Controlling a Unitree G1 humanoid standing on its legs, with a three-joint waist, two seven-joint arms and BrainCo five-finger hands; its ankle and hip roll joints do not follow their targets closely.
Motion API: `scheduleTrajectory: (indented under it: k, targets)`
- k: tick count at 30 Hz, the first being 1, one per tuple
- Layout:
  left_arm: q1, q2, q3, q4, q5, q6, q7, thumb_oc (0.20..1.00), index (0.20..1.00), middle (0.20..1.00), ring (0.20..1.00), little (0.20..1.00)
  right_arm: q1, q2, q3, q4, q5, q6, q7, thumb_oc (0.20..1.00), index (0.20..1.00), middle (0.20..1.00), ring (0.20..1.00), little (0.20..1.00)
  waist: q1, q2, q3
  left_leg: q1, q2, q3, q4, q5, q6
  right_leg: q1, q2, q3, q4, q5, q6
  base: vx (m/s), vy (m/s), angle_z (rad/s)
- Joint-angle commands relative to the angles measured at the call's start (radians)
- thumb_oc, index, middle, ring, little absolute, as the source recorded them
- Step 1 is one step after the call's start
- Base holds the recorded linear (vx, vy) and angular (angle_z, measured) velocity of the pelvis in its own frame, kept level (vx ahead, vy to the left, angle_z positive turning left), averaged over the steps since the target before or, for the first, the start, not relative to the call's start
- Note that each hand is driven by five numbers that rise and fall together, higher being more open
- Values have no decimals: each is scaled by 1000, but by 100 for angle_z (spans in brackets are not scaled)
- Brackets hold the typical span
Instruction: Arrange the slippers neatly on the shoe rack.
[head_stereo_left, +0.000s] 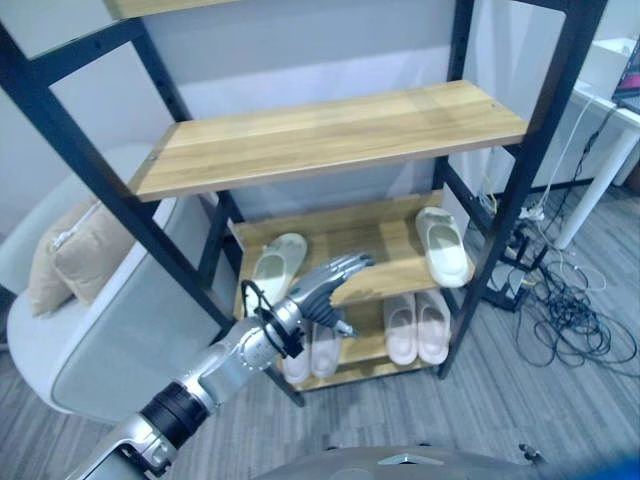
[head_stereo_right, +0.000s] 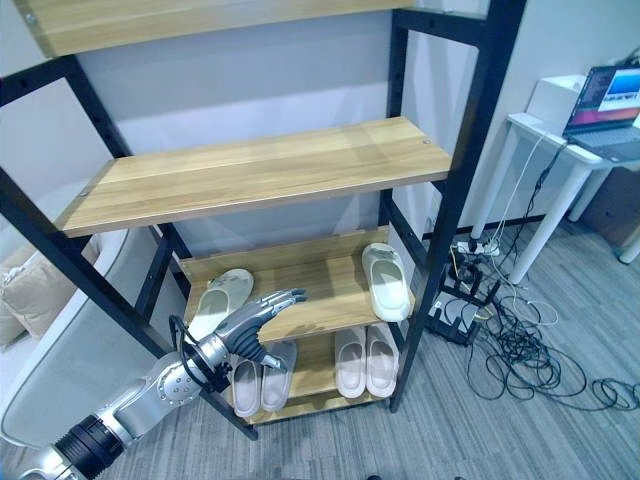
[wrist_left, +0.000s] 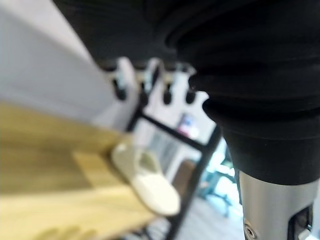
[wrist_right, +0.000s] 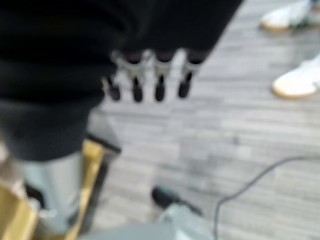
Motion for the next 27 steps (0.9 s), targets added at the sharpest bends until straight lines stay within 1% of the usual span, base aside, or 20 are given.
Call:
scheduleTrajectory:
  k: [1,2,5,6,7,9,13,16,17,24,27]
  targets:
    - [-102,10,90,38,84,34,122,1000,1000,1000,1000,1000,-52,-18,27,-34,-22,-11,10,1000,1000,1000,1000,1000,-5,-37,75,-40,-26,-11,19,-15,19,33,-35,15,82,-147,44,13,-31,-9]
    - [-103,4,116,50,96,50,144,1000,1000,1000,1000,1000,-54,-19,27,-39,-23,-8,11,1000,1000,1000,1000,1000,-6,-34,80,-43,-26,-11,18,-13,19,28,-33,16,84,-146,43,4,-31,-8]
    - [-147,5,151,122,148,97,202,1000,1000,1000,1000,1000,-63,-27,37,-59,-26,-3,17,1000,1000,1000,1000,1000,-10,-26,92,-54,-25,-10,15,-8,18,11,-32,18,86,-146,41,1,-9,-2]
    - [-190,17,167,180,168,142,237,1000,1000,1000,1000,1000,-73,-37,41,-74,-25,0,17,1000,1000,1000,1000,1000,-12,-21,100,-65,-25,-11,14,-4,16,-3,-31,20,88,-145,41,0,0,0]
    - [-192,16,165,183,168,142,239,1000,1000,1000,1000,1000,-74,-37,40,-74,-25,0,17,1000,1000,1000,1000,1000,-12,-20,100,-67,-25,-11,14,-4,16,-5,-31,19,89,-145,41,-33,-2,-3]
    - [-208,27,190,221,194,177,269,1000,1000,1000,1000,1000,-85,-50,40,-91,-18,-1,14,1000,1000,1000,1000,1000,-14,-18,108,-85,-25,-11,13,2,15,-26,-27,22,91,-141,42,-30,-9,-4]
    - [-249,52,209,305,223,230,299,1000,1000,1000,1000,1000,-80,-69,38,-115,-23,-2,16,1000,1000,1000,1000,1000,-17,-31,105,-121,-21,-5,13,4,13,-66,-23,28,86,-127,46,-10,-30,-5]
    - [-263,65,220,317,234,246,307,1000,1000,1000,1000,1000,-82,-79,28,-123,-19,-4,11,1000,1000,1000,1000,1000,-19,-38,109,-132,-19,-2,13,-3,13,-81,-23,32,85,-132,47,-16,-20,-5]
    - [-286,78,226,340,241,264,322,1000,1000,1000,1000,1000,-89,-89,21,-129,-15,-4,7,1000,1000,1000,1000,1000,-23,-44,120,-149,-17,1,13,-1,13,-99,-20,38,83,-127,48,-53,-14,-2]
    - [-328,99,283,363,205,308,354,1000,1000,1000,1000,1000,-94,-83,26,-140,-22,4,2,1000,1000,1000,1000,1000,-18,-59,136,-215,-13,6,13,10,13,-172,-19,49,85,-110,49,-43,-9,-9]
    - [-380,95,328,410,152,356,406,1000,1000,1000,1000,1000,-112,-64,53,-155,-24,12,3,1000,1000,1000,1000,1000,-13,-69,153,-257,-15,4,13,21,15,-207,-19,48,81,-94,51,-30,-4,-3]
